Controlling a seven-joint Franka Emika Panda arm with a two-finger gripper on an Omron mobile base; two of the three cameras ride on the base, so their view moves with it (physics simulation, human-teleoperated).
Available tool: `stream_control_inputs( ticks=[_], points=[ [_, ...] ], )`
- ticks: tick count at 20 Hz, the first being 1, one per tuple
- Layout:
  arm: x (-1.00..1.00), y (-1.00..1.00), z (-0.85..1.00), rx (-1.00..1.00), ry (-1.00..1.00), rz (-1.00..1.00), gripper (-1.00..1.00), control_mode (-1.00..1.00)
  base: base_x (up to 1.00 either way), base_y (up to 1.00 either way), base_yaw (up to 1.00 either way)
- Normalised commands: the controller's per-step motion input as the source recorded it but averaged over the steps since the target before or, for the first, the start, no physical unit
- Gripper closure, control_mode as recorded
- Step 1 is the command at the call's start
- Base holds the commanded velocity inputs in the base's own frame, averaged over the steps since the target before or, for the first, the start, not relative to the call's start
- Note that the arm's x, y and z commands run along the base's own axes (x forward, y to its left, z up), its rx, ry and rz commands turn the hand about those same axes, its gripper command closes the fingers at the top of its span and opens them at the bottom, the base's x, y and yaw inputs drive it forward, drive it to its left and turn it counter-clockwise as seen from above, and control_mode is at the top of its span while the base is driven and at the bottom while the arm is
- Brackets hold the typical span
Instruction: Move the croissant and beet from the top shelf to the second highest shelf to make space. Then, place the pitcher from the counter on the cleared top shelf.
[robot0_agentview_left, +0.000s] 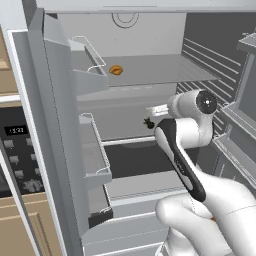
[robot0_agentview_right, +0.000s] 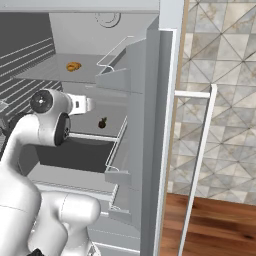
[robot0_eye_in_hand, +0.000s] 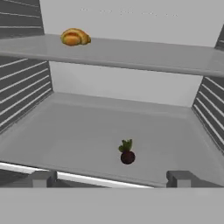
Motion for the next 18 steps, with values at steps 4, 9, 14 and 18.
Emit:
stream_control_inputs(
  ticks=[4,9,14,18],
  points=[
    [-0.13,0.49,0.08,0.00,0.21,0.07,-1.00,-1.00,0.00,0.00,0.00],
    [-0.14,0.44,0.21,0.00,-0.03,0.02,-1.00,-1.00,0.00,0.00,0.00],
    [-0.22,0.19,0.68,0.00,-0.11,0.00,-1.00,-1.00,0.00,0.00,0.00],
    [0.02,0.07,0.60,0.00,-0.12,-0.04,-1.00,-1.00,0.00,0.00,0.00]
  ],
)
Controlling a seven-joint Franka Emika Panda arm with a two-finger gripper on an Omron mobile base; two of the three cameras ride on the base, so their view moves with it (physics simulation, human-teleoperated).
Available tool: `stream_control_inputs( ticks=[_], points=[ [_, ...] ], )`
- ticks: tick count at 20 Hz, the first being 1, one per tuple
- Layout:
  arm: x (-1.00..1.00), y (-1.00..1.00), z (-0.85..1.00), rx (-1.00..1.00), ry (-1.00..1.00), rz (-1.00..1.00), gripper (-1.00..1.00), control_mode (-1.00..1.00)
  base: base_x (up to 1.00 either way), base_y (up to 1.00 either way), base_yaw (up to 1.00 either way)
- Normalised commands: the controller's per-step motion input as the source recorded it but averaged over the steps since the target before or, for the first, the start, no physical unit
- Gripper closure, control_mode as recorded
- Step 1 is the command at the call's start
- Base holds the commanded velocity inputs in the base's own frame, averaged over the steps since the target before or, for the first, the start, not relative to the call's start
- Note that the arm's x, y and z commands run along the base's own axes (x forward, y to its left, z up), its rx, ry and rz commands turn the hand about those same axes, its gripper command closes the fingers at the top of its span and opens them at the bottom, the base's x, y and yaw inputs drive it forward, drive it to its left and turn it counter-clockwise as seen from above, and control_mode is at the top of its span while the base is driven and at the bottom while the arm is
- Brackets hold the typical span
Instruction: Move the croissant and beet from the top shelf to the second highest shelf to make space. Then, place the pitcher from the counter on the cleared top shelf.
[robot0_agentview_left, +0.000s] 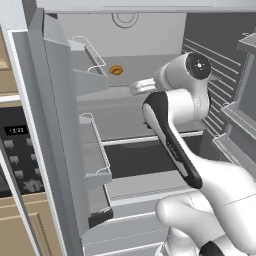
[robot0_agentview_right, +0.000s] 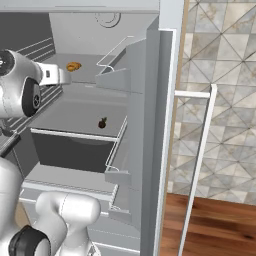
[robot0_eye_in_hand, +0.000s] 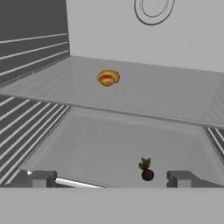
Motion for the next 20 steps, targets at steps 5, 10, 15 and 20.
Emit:
stream_control_inputs(
  ticks=[5,10,15,20],
  points=[
    [0.18,0.18,0.19,0.04,-0.01,-0.07,-1.00,-1.00,0.00,0.00,0.00],
    [0.37,0.29,0.00,0.09,0.00,-0.01,-1.00,-1.00,0.00,0.00,0.00],
    [0.51,0.05,0.00,0.08,0.06,0.00,-1.00,-1.00,0.00,0.00,0.00],
    [0.75,0.00,-0.11,0.01,0.13,0.00,-1.00,-1.00,0.00,0.00,0.00]
  ],
)
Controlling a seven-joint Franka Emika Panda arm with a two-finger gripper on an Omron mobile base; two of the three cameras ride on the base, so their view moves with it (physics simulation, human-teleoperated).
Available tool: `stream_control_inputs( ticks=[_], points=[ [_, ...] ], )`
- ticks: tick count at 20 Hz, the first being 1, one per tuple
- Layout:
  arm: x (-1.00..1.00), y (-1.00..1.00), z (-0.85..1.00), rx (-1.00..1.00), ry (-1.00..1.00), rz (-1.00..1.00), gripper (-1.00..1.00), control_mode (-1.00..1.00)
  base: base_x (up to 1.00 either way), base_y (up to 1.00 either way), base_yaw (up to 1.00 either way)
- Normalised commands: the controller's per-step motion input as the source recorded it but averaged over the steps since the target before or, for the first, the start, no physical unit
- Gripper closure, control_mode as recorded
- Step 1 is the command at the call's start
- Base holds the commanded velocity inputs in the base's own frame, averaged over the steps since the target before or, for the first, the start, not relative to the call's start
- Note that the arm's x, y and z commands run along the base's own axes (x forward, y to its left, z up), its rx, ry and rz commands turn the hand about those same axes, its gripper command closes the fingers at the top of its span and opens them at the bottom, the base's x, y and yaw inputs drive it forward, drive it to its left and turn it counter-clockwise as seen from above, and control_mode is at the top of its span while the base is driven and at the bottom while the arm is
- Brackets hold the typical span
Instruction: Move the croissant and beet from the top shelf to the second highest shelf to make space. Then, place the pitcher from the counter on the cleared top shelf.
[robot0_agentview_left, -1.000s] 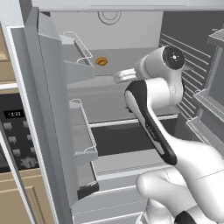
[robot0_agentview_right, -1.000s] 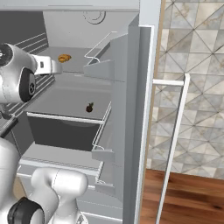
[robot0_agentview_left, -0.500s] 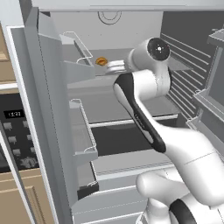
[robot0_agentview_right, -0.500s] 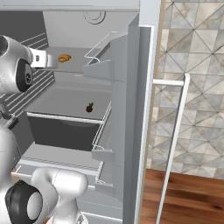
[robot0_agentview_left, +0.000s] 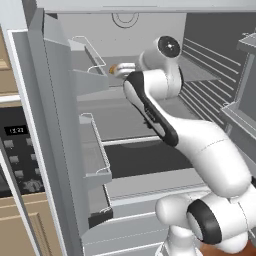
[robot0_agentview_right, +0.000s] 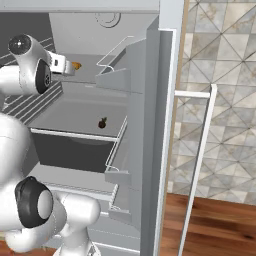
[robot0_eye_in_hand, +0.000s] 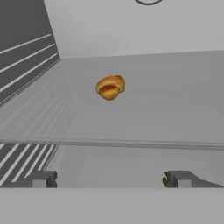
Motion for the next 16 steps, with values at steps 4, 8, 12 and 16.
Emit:
stream_control_inputs(
  ticks=[4,8,12,16],
  points=[
    [0.63,0.00,-0.14,0.00,0.10,0.00,-1.00,-1.00,0.00,0.00,0.00],
    [0.57,0.01,-0.15,0.00,0.05,0.00,-1.00,-1.00,0.00,0.00,0.00],
    [0.49,0.07,-0.15,0.00,0.00,0.00,-1.00,-1.00,0.00,0.00,0.00],
    [0.41,0.08,-0.21,0.00,0.00,0.00,-1.00,-1.00,0.00,0.00,0.00]
  ],
)
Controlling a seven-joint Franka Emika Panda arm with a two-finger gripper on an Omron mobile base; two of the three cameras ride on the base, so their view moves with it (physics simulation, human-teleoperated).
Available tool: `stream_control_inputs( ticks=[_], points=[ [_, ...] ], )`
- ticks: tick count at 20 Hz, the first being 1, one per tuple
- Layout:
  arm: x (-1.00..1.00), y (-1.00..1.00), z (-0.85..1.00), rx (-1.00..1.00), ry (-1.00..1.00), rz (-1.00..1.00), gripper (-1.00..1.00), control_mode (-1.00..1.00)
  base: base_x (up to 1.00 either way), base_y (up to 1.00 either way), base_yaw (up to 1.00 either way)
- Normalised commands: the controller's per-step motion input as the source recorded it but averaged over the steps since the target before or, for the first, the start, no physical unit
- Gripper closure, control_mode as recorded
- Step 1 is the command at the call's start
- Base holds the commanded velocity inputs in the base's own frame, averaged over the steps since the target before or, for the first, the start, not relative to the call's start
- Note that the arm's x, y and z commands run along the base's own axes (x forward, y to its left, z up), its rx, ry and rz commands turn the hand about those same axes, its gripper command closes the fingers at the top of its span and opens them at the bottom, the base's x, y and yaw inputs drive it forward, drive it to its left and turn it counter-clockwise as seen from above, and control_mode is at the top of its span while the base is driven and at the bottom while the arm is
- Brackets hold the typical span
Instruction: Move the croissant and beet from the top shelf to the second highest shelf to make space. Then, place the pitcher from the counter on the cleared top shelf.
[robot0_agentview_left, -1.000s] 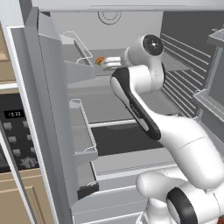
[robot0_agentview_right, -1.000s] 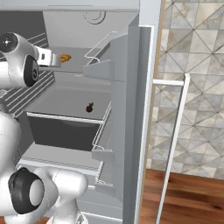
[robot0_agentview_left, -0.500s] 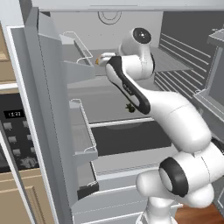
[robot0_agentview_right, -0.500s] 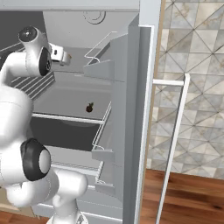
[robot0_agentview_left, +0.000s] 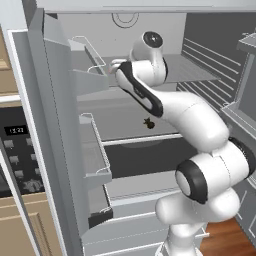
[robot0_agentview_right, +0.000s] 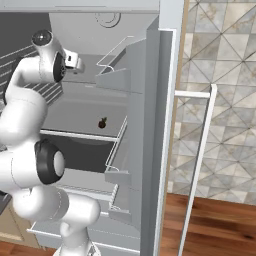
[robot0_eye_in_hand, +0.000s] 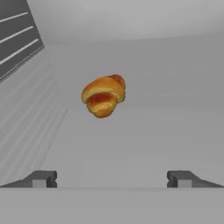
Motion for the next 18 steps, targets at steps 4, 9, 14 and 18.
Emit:
stream_control_inputs(
  ticks=[4,9,14,18],
  points=[
    [0.41,0.11,-0.20,0.00,0.00,0.00,-1.00,-1.00,0.00,0.00,0.00],
    [0.48,0.16,-0.06,0.00,0.00,0.00,-1.00,-1.00,0.00,0.00,0.00],
    [0.47,0.14,-0.02,0.00,0.00,0.00,-1.00,-1.00,0.00,0.00,0.00],
    [0.45,0.15,-0.03,0.00,0.00,0.00,-1.00,-1.00,0.00,0.00,0.00]
  ],
)
